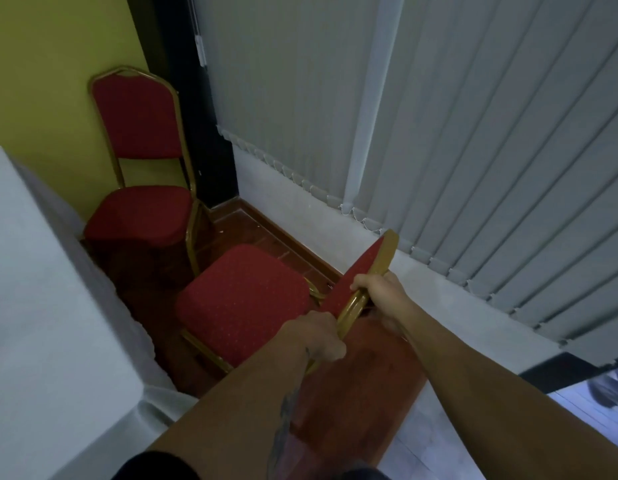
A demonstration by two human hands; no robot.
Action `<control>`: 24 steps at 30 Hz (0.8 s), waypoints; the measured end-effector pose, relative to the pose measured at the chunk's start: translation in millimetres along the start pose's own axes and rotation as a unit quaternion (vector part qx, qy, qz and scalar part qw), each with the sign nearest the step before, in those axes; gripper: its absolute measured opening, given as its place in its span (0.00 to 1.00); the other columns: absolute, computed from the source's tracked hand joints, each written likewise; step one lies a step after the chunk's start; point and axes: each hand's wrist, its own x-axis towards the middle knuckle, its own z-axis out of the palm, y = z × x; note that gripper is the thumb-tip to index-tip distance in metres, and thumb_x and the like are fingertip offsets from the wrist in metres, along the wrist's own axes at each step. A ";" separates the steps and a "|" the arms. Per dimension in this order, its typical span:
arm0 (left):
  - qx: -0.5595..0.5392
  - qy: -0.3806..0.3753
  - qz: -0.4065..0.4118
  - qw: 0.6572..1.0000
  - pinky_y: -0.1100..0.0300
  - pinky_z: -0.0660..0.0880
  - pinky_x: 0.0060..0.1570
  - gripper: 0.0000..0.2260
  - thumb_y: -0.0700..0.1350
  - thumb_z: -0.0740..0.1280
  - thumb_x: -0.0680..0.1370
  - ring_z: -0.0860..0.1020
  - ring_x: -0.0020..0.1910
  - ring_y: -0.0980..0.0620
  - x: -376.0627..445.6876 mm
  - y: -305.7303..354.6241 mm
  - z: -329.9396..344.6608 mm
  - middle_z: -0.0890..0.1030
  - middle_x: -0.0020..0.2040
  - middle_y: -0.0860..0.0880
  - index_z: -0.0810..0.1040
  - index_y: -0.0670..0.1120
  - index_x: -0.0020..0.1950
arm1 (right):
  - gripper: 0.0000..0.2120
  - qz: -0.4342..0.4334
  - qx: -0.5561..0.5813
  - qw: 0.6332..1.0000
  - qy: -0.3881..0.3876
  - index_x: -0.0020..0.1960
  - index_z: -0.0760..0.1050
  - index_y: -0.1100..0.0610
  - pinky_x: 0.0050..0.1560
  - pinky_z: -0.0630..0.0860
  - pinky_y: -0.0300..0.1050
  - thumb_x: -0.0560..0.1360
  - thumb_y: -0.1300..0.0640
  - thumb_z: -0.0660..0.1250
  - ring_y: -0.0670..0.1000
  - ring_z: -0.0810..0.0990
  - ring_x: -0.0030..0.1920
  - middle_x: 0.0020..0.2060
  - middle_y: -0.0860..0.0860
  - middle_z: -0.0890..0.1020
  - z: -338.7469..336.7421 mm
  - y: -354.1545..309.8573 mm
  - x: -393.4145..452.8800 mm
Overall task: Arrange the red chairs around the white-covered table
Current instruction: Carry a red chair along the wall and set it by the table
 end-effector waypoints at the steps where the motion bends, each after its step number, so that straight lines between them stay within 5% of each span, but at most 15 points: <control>1: 0.006 0.000 0.001 1.000 0.55 0.75 0.45 0.16 0.52 0.66 0.76 0.80 0.50 0.44 -1.4 0.7 -1.4 0.80 0.55 0.45 0.78 0.46 0.61 | 0.07 -0.005 -0.005 1.000 -0.002 0.48 0.73 0.62 0.36 0.79 0.50 0.73 0.68 0.68 0.54 0.79 0.31 0.32 0.56 0.76 -0.8 1.0 1.7; 7: 0.041 -0.004 0.006 0.999 0.56 0.77 0.44 0.17 0.50 0.67 0.75 0.83 0.52 0.42 9.2 22.7 -9.6 0.83 0.56 0.42 0.80 0.43 0.60 | 0.09 -0.021 -0.041 0.998 -0.031 0.44 0.71 0.60 0.40 0.77 0.53 0.70 0.69 0.69 0.53 0.76 0.29 0.30 0.55 0.74 -14.5 -1.4 32.4; 13: 0.032 -0.005 -0.021 0.999 0.57 0.78 0.41 0.10 0.50 0.66 0.75 0.76 0.31 0.51 48.0 61.9 -28.0 0.76 0.36 0.48 0.73 0.45 0.39 | 0.07 -0.018 -0.086 0.993 -0.083 0.44 0.73 0.62 0.35 0.81 0.50 0.69 0.68 0.69 0.55 0.79 0.30 0.33 0.59 0.77 -40.0 -30.9 81.7; 24: -0.061 0.010 -0.071 0.996 0.53 0.79 0.45 0.12 0.52 0.66 0.78 0.76 0.37 0.49 96.0 94.0 -60.4 0.76 0.41 0.48 0.76 0.43 0.50 | 0.05 -0.028 -0.151 0.971 -0.185 0.44 0.73 0.61 0.42 0.85 0.56 0.72 0.67 0.68 0.56 0.82 0.34 0.33 0.57 0.79 -48.2 -73.9 159.9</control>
